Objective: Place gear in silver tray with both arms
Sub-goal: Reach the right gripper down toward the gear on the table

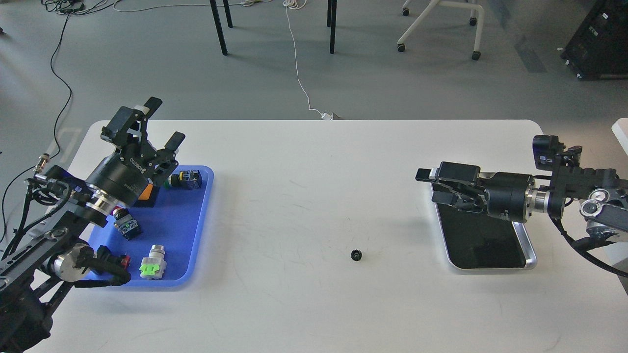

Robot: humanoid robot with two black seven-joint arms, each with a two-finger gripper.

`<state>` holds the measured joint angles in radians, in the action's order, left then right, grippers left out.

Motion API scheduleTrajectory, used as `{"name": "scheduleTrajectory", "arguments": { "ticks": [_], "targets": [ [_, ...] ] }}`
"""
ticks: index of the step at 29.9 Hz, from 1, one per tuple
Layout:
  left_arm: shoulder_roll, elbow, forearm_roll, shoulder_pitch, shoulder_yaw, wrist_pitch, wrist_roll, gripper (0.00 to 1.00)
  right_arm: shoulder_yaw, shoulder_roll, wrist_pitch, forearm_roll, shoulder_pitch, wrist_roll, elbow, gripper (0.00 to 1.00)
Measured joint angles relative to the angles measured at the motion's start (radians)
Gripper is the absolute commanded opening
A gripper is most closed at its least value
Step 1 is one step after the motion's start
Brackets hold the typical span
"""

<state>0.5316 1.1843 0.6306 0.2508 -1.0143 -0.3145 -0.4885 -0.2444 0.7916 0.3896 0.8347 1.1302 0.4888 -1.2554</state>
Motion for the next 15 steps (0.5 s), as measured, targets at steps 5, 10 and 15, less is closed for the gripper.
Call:
{"name": "scheduleTrajectory", "arguments": {
  "ticks": [5,10,15],
  "targets": [
    [-0.014,0.0,-0.018,-0.015,-0.039,-0.032,0.01,0.98,-0.193,-0.1,-0.006,0.212,0.177,0.0,-0.042,0.98],
    [-0.028,0.003,-0.019,-0.018,-0.046,-0.035,0.016,0.98,-0.3,-0.227,-0.01,0.377,0.31,0.0,-0.044,0.98],
    [-0.034,0.004,-0.019,-0.019,-0.051,-0.035,0.018,0.98,-0.393,-0.401,-0.041,0.418,0.414,0.0,-0.03,0.98]
  ]
}}
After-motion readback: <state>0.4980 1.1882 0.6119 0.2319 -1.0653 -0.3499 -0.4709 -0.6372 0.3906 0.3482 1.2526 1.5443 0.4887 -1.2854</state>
